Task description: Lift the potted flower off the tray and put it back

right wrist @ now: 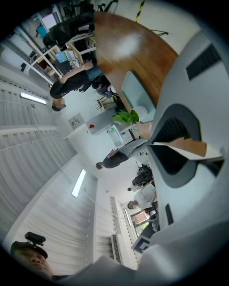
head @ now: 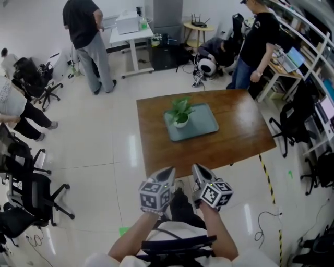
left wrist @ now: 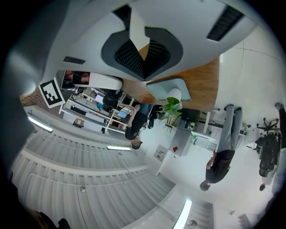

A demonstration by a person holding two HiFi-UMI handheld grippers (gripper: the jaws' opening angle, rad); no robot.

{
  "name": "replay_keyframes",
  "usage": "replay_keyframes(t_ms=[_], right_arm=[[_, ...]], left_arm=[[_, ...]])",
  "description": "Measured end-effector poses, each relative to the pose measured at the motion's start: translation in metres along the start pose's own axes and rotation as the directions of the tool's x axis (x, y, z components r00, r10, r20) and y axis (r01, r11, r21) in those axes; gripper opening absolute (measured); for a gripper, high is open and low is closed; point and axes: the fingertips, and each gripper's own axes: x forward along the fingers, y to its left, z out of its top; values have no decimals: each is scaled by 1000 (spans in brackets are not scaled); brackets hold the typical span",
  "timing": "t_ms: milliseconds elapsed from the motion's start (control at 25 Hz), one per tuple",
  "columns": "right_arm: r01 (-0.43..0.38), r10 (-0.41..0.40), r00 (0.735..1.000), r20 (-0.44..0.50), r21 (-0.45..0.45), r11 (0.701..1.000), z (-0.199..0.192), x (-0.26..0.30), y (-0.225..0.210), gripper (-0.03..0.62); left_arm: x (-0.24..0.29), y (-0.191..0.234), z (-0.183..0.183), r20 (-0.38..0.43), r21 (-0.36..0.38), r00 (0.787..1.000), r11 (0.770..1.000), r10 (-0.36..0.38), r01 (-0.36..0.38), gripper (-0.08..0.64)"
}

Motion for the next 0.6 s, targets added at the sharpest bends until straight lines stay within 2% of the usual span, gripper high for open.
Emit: replay_keyframes(t_ms=[120, 360, 600], right_arm=[[9, -9, 1000, 6, -6, 1000, 14, 19, -12, 51], [41, -41, 999, -1, -3, 999, 43, 66, -43, 131], [73, -73, 997, -36, 0, 997, 62, 124, -89, 143]], left_arm=[[16, 7, 10, 1, 9, 1000, 1000, 6, -6, -5], [50, 19, 33, -14, 28, 1000, 1000, 13, -13, -5], [91, 33, 49, -42, 37, 999, 999, 12, -11, -5]])
